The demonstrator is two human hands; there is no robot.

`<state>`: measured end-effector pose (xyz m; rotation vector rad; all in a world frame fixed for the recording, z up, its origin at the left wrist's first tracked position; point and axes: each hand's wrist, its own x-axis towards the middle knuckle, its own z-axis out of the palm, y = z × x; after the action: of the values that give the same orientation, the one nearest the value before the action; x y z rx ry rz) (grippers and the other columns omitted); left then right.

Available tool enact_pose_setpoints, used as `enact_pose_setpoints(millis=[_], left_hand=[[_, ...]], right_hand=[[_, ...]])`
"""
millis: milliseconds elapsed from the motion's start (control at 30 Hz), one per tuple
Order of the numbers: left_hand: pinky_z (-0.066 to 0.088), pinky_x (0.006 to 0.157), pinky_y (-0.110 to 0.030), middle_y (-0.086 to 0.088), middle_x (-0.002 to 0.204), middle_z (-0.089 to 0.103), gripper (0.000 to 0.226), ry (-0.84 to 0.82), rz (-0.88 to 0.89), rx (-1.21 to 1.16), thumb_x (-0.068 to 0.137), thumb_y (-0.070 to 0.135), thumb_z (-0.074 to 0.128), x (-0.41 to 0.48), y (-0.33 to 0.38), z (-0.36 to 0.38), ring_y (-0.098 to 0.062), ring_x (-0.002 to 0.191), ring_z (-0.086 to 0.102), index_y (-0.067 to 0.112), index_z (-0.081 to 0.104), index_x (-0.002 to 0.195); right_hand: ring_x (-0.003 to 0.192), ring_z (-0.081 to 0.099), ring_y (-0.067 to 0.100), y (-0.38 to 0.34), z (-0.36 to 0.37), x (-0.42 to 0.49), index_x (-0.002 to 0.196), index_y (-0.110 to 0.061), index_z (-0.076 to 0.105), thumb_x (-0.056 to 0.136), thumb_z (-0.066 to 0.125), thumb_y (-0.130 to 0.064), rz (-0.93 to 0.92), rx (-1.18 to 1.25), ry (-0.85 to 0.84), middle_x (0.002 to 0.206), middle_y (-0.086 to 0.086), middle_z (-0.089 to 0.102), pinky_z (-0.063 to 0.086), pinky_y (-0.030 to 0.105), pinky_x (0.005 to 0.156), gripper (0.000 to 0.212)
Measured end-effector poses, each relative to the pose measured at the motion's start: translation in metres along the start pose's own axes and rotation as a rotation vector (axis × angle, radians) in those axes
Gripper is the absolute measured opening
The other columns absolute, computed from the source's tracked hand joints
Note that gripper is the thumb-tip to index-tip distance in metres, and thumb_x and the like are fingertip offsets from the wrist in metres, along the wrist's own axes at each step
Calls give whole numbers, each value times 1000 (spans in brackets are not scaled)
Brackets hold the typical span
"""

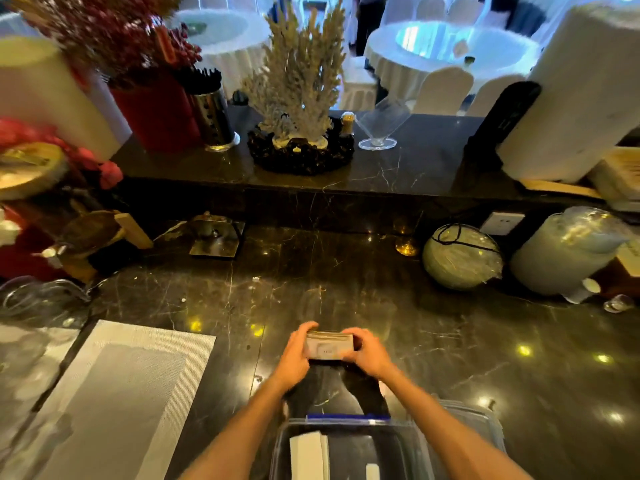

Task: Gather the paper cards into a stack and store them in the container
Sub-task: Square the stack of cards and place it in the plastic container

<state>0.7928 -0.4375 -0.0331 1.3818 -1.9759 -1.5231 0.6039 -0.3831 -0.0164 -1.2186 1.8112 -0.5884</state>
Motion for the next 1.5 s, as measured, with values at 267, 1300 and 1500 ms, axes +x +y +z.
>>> enact_pose_setpoints(millis=[267, 1300, 1500], left_hand=[[58, 78, -32, -15, 122, 62, 51, 102, -96, -874, 96, 11, 56, -56, 68, -33, -27, 109, 65, 29, 34, 139], [53, 72, -26, 1, 133, 53, 38, 132, -89, -482, 101, 35, 45, -149, 92, 32, -10, 104, 59, 36, 34, 138], [52, 74, -24, 4, 132, 54, 34, 100, -61, -427, 100, 40, 46, -147, 93, 36, -11, 109, 58, 40, 38, 133]], right_hand=[[114, 65, 21, -53, -34, -81, 129, -19, 59, 86, 74, -27, 106, 649, -175, 124, 2, 67, 58, 38, 92, 46], [140, 41, 32, -91, 4, -176, 155, -17, 22, 94, 16, -70, 282, 849, 29, 155, 11, 39, 42, 44, 107, 81], [99, 66, 23, -85, 14, -169, 121, -24, 52, 94, 16, -69, 273, 897, 47, 100, 1, 66, 51, 40, 93, 64]])
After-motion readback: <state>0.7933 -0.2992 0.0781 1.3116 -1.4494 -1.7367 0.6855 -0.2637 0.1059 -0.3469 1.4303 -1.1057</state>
